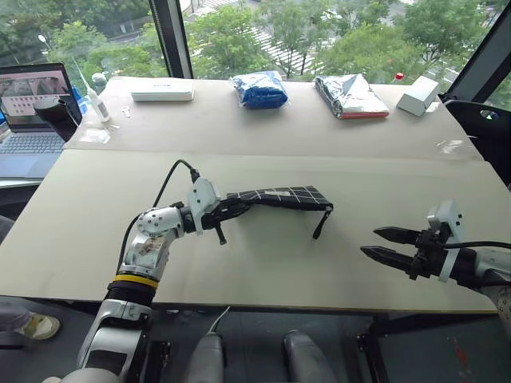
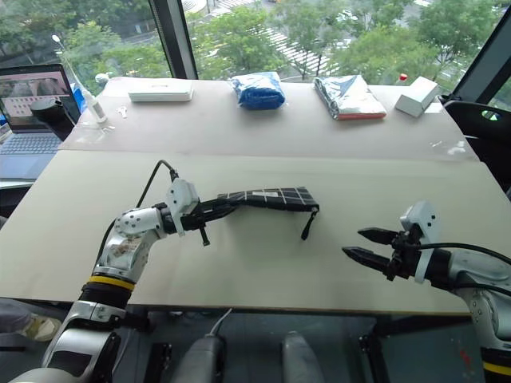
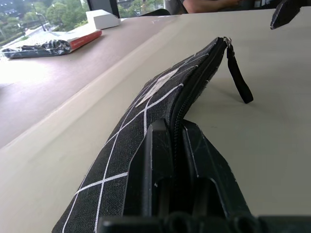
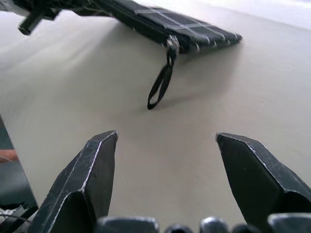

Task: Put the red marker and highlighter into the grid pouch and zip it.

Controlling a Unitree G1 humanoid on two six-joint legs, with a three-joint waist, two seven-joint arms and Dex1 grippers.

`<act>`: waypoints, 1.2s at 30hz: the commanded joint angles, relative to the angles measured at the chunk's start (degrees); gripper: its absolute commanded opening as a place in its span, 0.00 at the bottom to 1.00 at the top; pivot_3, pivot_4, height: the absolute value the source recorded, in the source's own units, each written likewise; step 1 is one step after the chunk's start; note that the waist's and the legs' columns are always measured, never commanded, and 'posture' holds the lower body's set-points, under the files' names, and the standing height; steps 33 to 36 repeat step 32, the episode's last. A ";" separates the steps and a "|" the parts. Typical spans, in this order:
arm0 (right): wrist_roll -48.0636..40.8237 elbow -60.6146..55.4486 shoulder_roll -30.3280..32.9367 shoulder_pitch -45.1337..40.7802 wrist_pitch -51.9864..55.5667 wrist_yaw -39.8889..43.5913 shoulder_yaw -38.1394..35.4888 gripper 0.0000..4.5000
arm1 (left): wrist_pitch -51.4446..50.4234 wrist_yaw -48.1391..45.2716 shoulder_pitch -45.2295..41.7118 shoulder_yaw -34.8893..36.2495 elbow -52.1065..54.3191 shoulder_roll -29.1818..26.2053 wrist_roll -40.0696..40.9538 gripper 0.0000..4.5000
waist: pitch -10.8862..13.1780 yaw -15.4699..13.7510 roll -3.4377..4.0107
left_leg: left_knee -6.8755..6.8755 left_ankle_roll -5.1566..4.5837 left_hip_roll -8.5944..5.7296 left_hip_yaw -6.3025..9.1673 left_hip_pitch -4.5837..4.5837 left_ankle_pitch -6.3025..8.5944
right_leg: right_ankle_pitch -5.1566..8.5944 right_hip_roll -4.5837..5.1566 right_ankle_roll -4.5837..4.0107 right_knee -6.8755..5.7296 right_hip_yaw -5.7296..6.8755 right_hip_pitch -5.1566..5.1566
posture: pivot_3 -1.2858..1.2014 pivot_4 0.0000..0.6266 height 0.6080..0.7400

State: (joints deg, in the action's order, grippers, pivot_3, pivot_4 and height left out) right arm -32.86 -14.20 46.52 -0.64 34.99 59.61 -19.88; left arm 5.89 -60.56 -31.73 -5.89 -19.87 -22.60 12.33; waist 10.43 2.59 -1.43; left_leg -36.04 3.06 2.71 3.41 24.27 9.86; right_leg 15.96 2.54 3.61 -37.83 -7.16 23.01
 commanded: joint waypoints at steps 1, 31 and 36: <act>-0.74 -1.49 -0.65 -0.49 -1.76 -2.03 -1.71 0.81 | 3.12 -2.63 -2.40 -0.64 -1.66 0.42 0.11 0.19 | 0.00 -0.08 -0.01 | 0.00 0.00 0.00 0.00 0.01 0.00 | 0.00 0.00 0.00 0.01 0.00 0.00 | 0.52 0.24 1.00; 2.94 17.27 -3.29 -14.54 -7.79 -0.56 6.85 0.81 | -39.24 19.82 19.71 25.82 27.30 -9.66 20.17 0.99 | 0.03 -0.11 -0.03 | -0.04 0.00 0.04 0.00 -0.02 0.00 | -0.01 0.01 -0.02 -0.06 0.03 0.00 | 0.52 0.24 1.00; 3.25 18.07 -3.38 -15.23 -8.05 -0.37 7.28 0.81 | -39.73 20.32 20.42 26.37 27.94 -9.41 20.73 0.99 | 0.03 -0.11 -0.03 | -0.04 0.00 0.04 -0.01 -0.03 0.00 | -0.01 0.00 -0.03 -0.06 0.03 0.01 | 0.52 0.24 1.00</act>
